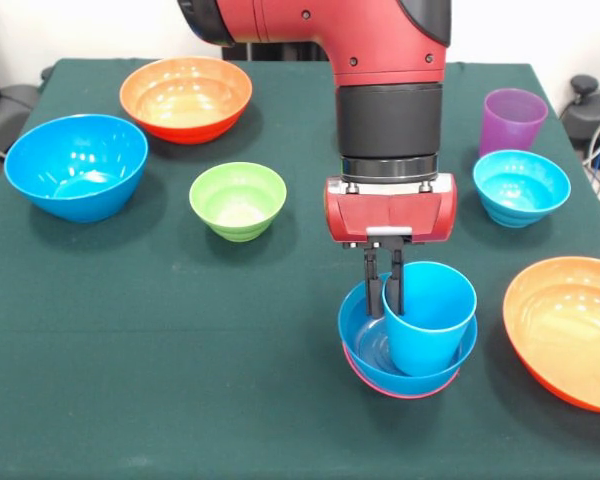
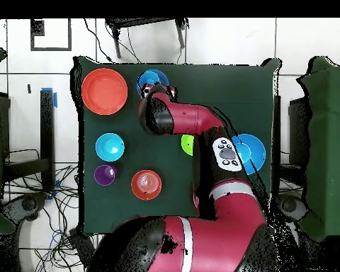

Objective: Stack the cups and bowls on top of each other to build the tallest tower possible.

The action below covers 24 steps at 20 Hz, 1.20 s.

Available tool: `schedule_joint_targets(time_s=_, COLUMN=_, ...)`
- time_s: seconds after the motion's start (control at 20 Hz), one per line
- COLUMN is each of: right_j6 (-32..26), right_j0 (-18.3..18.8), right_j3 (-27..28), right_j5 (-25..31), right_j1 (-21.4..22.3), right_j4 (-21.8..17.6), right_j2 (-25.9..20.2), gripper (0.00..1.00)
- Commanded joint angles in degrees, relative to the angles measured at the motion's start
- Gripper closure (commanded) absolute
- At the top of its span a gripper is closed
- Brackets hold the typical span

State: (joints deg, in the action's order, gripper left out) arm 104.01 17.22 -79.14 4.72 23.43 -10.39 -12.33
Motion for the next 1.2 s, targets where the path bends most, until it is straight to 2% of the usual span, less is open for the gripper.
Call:
schedule_joint_targets(time_s=0.05, right_j6=-0.9, right_j0=-0.3, right_j3=-0.4, right_j5=1.1, right_j1=-4.3, right_j4=-5.9, right_j2=-4.8, gripper=1.00)
schedule_joint_targets(time_s=0.6, right_j6=-0.8, right_j0=0.6, right_j3=-0.9, right_j5=-0.4, right_j1=-4.3, right_j4=-6.9, right_j2=-5.8, gripper=1.00)
schedule_joint_targets(time_s=0.95, right_j6=-0.9, right_j0=0.7, right_j3=-0.6, right_j5=0.7, right_j1=-4.4, right_j4=-7.1, right_j2=-6.2, gripper=1.00)
schedule_joint_targets(time_s=1.05, right_j6=-1.9, right_j0=-0.6, right_j3=0.4, right_j5=4.5, right_j1=-4.1, right_j4=-6.4, right_j2=-4.6, gripper=1.00)
schedule_joint_targets(time_s=1.2, right_j6=-1.9, right_j0=-0.5, right_j3=0.0, right_j5=4.1, right_j1=-3.8, right_j4=-6.6, right_j2=-4.7, gripper=1.00)
